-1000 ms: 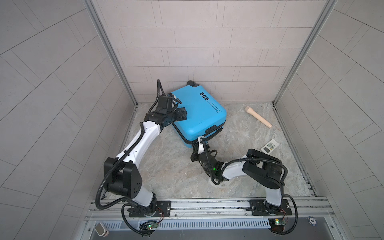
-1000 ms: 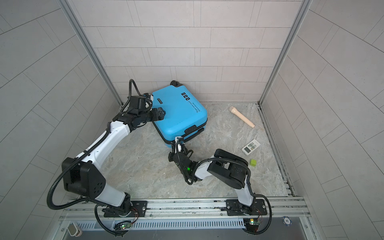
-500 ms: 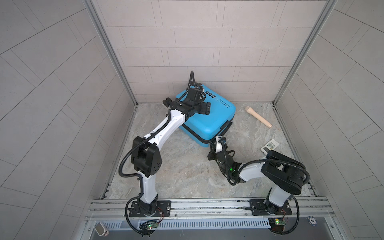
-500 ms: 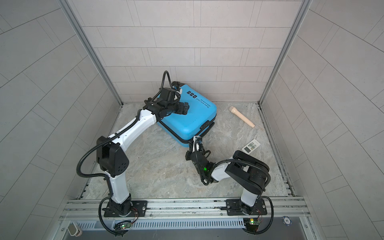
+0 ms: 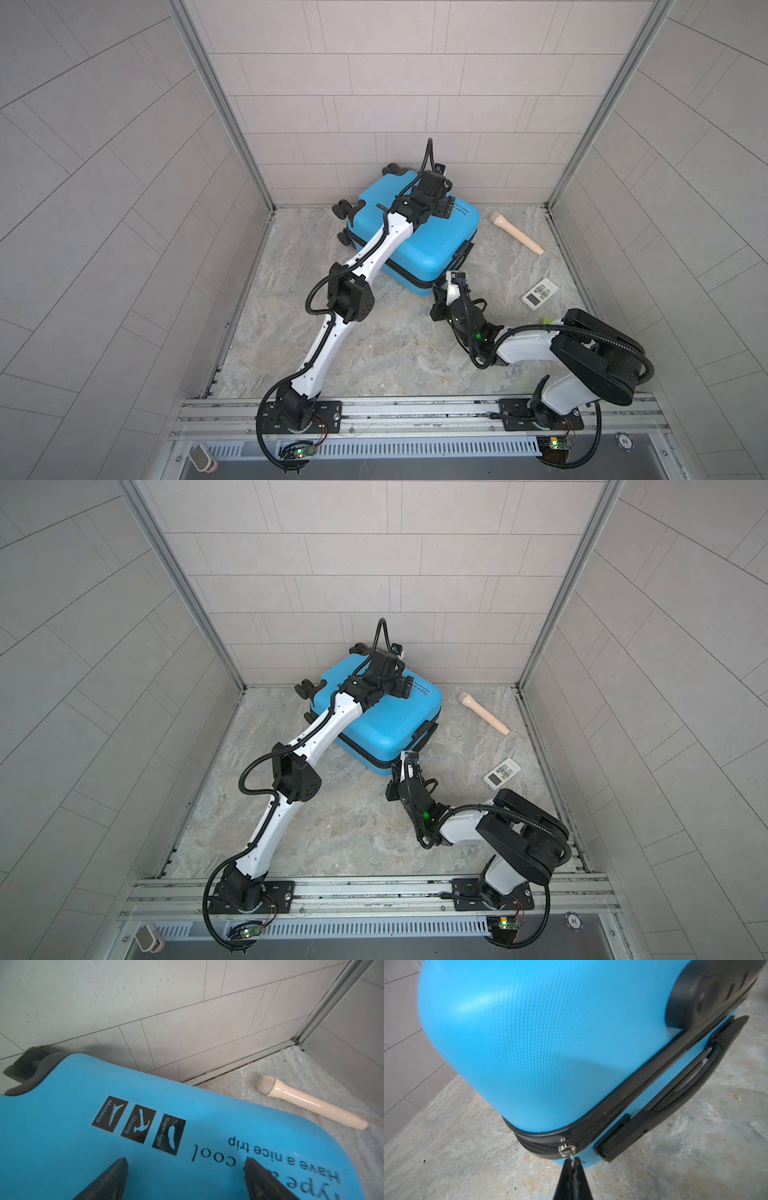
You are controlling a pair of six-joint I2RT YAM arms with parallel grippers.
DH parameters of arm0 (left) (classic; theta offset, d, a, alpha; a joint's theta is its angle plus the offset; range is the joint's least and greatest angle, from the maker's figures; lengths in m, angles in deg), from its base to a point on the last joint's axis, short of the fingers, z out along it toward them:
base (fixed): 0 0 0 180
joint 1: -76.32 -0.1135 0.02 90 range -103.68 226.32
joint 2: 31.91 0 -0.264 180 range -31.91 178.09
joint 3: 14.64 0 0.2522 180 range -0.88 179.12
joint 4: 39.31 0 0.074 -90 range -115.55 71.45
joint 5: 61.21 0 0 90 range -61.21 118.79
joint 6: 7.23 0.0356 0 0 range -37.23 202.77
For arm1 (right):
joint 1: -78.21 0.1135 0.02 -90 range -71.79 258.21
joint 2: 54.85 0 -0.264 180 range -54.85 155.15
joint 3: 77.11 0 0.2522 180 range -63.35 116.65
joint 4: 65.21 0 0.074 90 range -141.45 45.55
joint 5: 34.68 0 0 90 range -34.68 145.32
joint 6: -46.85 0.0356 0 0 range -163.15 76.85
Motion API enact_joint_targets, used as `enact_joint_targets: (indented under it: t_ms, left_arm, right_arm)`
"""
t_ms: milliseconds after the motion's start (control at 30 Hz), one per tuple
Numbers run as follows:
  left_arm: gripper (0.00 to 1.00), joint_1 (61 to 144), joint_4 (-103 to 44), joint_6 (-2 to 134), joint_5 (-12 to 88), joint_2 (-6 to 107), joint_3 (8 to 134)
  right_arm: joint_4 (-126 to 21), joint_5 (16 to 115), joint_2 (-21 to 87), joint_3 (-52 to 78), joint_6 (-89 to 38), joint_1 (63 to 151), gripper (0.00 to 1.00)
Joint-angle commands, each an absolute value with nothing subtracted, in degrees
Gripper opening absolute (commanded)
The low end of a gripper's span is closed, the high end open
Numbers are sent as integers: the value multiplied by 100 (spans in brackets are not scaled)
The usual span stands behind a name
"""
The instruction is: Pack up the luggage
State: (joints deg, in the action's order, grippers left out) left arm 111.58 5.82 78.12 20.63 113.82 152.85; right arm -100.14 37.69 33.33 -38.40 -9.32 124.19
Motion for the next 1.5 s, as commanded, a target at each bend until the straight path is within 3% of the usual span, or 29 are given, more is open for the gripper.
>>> enact_joint_targets:
  t_ms: [0,200,400,467,867,1467]
  left_arm:
    - [94,11134,568,8021,1836,11644,15394]
    - [93,11112,1609,7944,1728,11729,15232]
    - [92,11103,1282,7565,1793,10753,13193]
    - [91,11062,1351,7449,1838,10675,13018]
    - [84,10849,1688,7175,1998,10773,12726]
    - [84,10554,1843,7140,2170,11106,13021]
  right_arm:
    - [-9231,3936,3598,-3809,-1005,12125,0]
    - [-9324,4237,3664,-3781,-1101,11916,0]
    - [-9310,4568,3786,-3700,-1110,11527,0]
    - [-9272,4661,3813,-3647,-1111,11341,0]
    - [-8799,4880,3822,-3174,-1334,10462,0]
    - [-8092,6412,4936,-1392,-1634,9406,0]
